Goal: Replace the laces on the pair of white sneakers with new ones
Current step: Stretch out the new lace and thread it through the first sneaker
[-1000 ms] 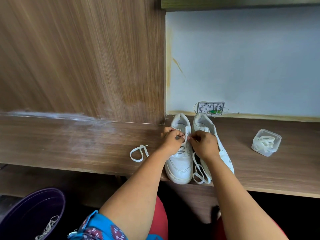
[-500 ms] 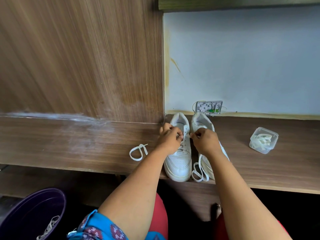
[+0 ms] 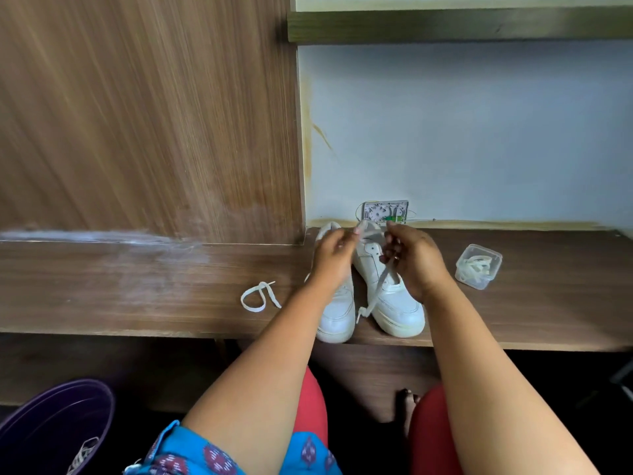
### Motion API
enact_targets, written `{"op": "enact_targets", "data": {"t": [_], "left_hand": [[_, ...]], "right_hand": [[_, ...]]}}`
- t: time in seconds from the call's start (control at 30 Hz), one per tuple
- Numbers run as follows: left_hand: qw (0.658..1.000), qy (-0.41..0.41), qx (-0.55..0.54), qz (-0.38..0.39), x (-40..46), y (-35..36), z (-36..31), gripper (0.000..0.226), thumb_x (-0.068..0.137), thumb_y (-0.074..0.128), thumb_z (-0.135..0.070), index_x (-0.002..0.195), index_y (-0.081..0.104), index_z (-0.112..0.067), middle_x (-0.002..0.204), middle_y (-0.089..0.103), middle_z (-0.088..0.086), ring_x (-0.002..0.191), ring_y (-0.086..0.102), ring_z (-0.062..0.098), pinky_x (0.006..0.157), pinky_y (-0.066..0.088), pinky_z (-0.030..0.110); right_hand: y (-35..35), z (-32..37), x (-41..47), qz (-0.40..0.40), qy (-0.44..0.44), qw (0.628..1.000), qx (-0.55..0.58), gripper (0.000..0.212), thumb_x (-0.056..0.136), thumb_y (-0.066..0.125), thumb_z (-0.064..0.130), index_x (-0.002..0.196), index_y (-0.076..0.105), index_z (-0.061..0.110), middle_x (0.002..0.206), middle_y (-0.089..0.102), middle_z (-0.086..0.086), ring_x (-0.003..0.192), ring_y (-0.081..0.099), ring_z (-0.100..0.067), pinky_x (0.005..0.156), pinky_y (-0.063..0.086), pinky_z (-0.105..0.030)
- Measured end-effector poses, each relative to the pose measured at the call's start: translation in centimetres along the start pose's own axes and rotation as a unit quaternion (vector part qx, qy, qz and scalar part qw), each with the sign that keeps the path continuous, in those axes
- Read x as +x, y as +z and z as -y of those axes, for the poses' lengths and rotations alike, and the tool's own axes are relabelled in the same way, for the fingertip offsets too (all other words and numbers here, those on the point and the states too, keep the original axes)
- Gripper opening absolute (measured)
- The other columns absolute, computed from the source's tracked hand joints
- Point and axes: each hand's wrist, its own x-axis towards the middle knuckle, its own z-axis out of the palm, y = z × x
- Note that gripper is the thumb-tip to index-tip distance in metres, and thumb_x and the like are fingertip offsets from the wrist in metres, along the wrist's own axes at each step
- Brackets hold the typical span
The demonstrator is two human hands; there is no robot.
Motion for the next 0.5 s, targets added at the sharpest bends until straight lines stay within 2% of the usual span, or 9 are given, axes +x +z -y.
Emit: {"op": "enact_targets", "data": {"t": [0.07,0.1,0.17,0.23,0.27,0.3,0.37,0.43,0.5], "left_hand": [[0.985,-0.094,-0.113,-0.09,0.1,-0.6,-0.3,0.018,0.093,0.059,-0.02,0.075,0.062,-0.019,0.061,0.056,-0.009,0.06,0.052,0.006,0.056,0.042,0.02],[0.979,-0.098,-0.123,-0.128,0.4,-1.1,0.0,0.021,0.089,0.061,-0.018,0.068,0.064,-0.02,0.058,0.056,-0.011,0.06,0.052,0.007,0.056,0.044,0.021],[0.989,-0.046,-0.045,-0.134,0.5,-1.6,0.3,0.018,0.079,0.064,-0.029,0.061,0.068,-0.031,0.072,0.061,-0.015,0.08,0.056,0.012,0.075,0.046,0.029],[0.998,-0.009,0.057,-0.038,-0.1,-1.0,0.0,0.011,0.077,0.066,-0.046,0.068,0.067,-0.04,0.103,0.054,-0.016,0.111,0.046,0.011,0.089,0.042,0.028],[0.996,-0.006,0.084,0.031,-0.3,-0.2,0.1,0.012,0.08,0.064,-0.052,0.075,0.065,-0.041,0.109,0.048,-0.017,0.118,0.041,0.011,0.094,0.041,0.028],[0.992,0.003,0.101,0.081,-0.5,0.5,0.4,0.014,0.084,0.061,-0.052,0.081,0.066,-0.039,0.11,0.047,-0.016,0.119,0.042,0.012,0.097,0.039,0.028],[0.992,0.015,0.066,0.11,-0.9,1.4,0.2,0.019,0.094,0.057,-0.037,0.086,0.067,-0.022,0.096,0.054,-0.006,0.098,0.053,0.01,0.09,0.04,0.025],[0.997,-0.047,-0.046,0.037,-0.7,0.9,-0.4,0.022,0.097,0.054,-0.023,0.079,0.062,-0.016,0.081,0.055,-0.003,0.078,0.052,0.008,0.073,0.04,0.023],[0.981,-0.114,-0.131,-0.09,0.4,-0.9,-0.2,0.021,0.096,0.054,-0.02,0.076,0.06,-0.019,0.081,0.059,-0.001,0.077,0.054,0.014,0.068,0.041,0.027]], "right_hand": [[-0.8,0.6,-0.2,-0.011,0.024,0.991,0.128,0.026,0.096,0.049,0.018,0.071,0.051,0.014,0.057,0.047,0.006,0.053,0.038,-0.009,0.057,0.035,-0.023],[-1.2,0.7,-0.2,-0.019,0.031,0.987,0.158,0.027,0.097,0.048,0.019,0.07,0.05,0.016,0.056,0.045,0.007,0.051,0.038,-0.009,0.056,0.034,-0.022],[-1.5,0.6,-0.4,-0.026,0.028,0.992,0.12,0.029,0.098,0.047,0.021,0.069,0.051,0.015,0.055,0.041,0.005,0.05,0.038,-0.009,0.054,0.034,-0.022],[-1.4,0.0,-0.6,-0.015,0.0,1.0,-0.003,0.03,0.098,0.049,0.02,0.069,0.054,0.013,0.056,0.038,0.002,0.051,0.037,-0.011,0.053,0.034,-0.022],[-1.3,-0.4,-0.7,-0.006,-0.008,0.998,-0.056,0.032,0.098,0.05,0.02,0.068,0.055,0.013,0.056,0.039,0.002,0.052,0.036,-0.012,0.053,0.033,-0.022],[-1.3,-0.8,-0.8,0.004,-0.007,0.996,-0.094,0.034,0.098,0.052,0.021,0.064,0.056,0.016,0.056,0.039,0.002,0.051,0.035,-0.012,0.052,0.032,-0.023],[-1.5,-1.4,-0.9,0.012,-0.006,0.989,-0.149,0.041,0.097,0.055,0.024,0.056,0.056,0.022,0.055,0.04,0.002,0.051,0.033,-0.012,0.051,0.03,-0.025],[-2.0,-1.2,-0.8,-0.001,-0.004,0.986,-0.167,0.036,0.096,0.056,0.028,0.061,0.057,0.021,0.055,0.038,0.002,0.05,0.033,-0.012,0.05,0.029,-0.025],[-2.7,-1.1,-0.5,-0.025,0.001,0.989,-0.144,0.03,0.096,0.056,0.025,0.068,0.056,0.013,0.051,0.039,0.004,0.047,0.033,-0.011,0.048,0.029,-0.024]]}}
